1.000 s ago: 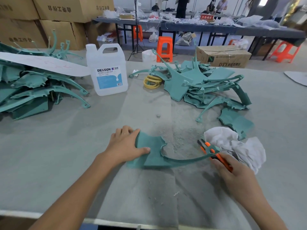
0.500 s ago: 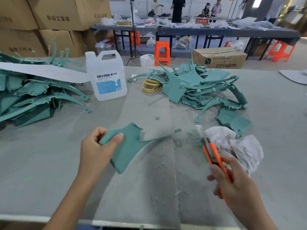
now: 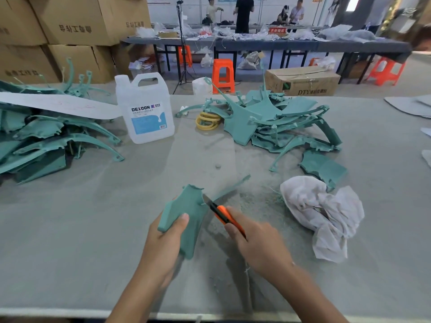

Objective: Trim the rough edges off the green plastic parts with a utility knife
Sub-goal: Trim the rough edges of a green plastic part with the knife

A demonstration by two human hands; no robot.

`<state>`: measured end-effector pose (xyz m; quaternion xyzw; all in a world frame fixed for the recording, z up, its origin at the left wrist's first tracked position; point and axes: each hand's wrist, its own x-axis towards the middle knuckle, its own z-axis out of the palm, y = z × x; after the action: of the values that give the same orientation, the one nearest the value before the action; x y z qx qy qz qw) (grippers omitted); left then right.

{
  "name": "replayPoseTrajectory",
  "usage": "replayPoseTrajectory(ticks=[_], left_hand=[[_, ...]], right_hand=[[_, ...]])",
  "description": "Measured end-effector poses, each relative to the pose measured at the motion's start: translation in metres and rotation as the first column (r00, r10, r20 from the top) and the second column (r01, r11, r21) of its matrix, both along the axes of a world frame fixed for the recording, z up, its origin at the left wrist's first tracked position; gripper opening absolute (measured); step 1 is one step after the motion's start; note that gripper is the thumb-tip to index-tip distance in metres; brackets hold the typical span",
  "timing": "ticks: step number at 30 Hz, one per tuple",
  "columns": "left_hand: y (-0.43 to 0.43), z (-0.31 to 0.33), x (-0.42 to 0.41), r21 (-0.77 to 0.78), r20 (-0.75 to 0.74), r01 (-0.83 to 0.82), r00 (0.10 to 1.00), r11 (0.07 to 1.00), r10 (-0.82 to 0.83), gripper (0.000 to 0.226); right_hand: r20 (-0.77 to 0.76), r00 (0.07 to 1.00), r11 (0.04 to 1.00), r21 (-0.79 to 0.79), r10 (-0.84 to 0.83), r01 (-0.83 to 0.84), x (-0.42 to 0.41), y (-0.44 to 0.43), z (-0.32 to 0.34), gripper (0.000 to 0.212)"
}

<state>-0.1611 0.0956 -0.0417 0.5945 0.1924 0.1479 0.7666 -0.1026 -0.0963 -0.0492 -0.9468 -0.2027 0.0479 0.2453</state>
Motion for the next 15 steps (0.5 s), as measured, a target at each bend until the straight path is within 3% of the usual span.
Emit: replayPoseTrajectory(ticks=[5,8,11,13,15], left_hand=[[-0.002,0.002,-0.002,-0.124,-0.067,-0.108,0.993,0.986,0.101,0.02],[-0.002,0.001,-0.007,-0.04,-0.081,-0.08,0.994,0.996,0.077,0.022],[-0.007,-0.001,-0.009,0.124,-0.088,-0.015,0.996,0.992,0.026,0.02],[-0.014,0.001,-0.008,0.186,-0.093,0.019,0.996,0.982,-0.002,0.033],[-0.02,0.003,-0.005,0.158,-0.081,-0.014,0.996,0.987,0.027,0.032]], right_hand=[[0.044,0.999,0.999,-0.042,-0.009,0.011,0.016,-0.001,-0.002,0.046],[0.11,0.992,0.992,-0.102,-0.057,0.068,0.049,-0.014,-0.002,0.043],[0.244,0.965,0.946,-0.28,-0.095,0.164,0.081,-0.032,0.008,0.04],[0.334,0.94,0.91,-0.366,-0.066,0.194,0.085,-0.033,0.014,0.039],[0.337,0.941,0.934,-0.328,-0.024,0.142,0.074,-0.03,0.014,0.039]])
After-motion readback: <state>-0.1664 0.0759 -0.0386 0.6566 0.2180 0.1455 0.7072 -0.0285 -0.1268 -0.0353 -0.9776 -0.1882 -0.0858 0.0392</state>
